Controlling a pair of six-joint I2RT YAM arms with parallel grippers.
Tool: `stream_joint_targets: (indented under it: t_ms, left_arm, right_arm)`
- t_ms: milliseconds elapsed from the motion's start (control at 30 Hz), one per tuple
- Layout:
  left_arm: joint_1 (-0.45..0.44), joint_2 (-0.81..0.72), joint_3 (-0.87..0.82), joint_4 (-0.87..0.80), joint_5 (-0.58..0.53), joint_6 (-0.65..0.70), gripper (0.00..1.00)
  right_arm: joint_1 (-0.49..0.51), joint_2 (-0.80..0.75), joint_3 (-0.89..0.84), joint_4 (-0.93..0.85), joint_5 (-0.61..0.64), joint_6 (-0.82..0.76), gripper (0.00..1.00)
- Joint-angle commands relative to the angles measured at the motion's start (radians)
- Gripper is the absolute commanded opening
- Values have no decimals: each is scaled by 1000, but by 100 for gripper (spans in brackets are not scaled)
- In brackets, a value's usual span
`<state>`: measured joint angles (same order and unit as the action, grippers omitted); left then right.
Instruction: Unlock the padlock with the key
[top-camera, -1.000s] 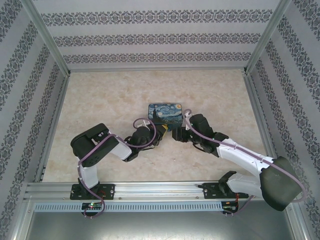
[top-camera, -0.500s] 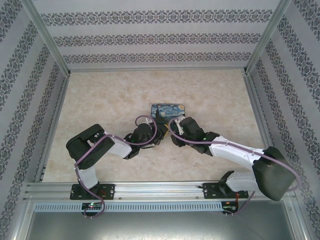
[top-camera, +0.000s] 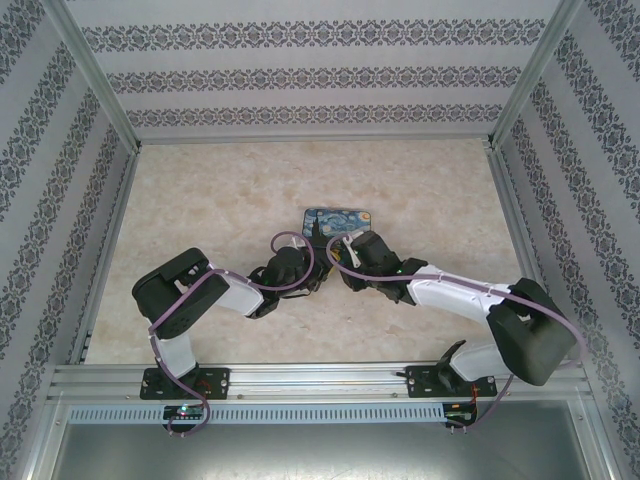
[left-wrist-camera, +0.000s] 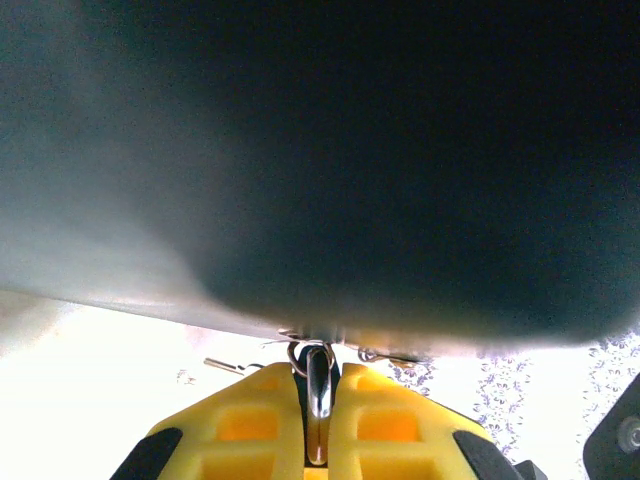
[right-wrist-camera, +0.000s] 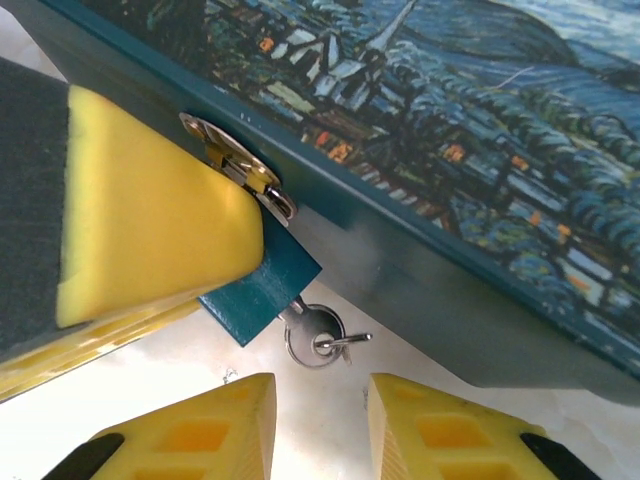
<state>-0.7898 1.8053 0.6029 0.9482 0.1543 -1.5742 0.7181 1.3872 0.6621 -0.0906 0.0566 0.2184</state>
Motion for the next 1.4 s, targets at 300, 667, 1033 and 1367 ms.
stream_joint_targets:
  t_ms: [300,667,1033,1367]
  left_arm:
    - [11,-27,29,18,24,23,0]
    - [11,-26,16,15,30,23,0]
    - [16,-22,4,-13,16,72,0]
    - [16,-104,38,-270,37,287,2]
  right_arm:
    - [12,71,72,25,28,-17,25]
    - [-32,77,118,27,-97,-10,0]
    - [-143,-102,-14,61,-347,152,43]
    - [-151,-124,-142,221,-412,384,51]
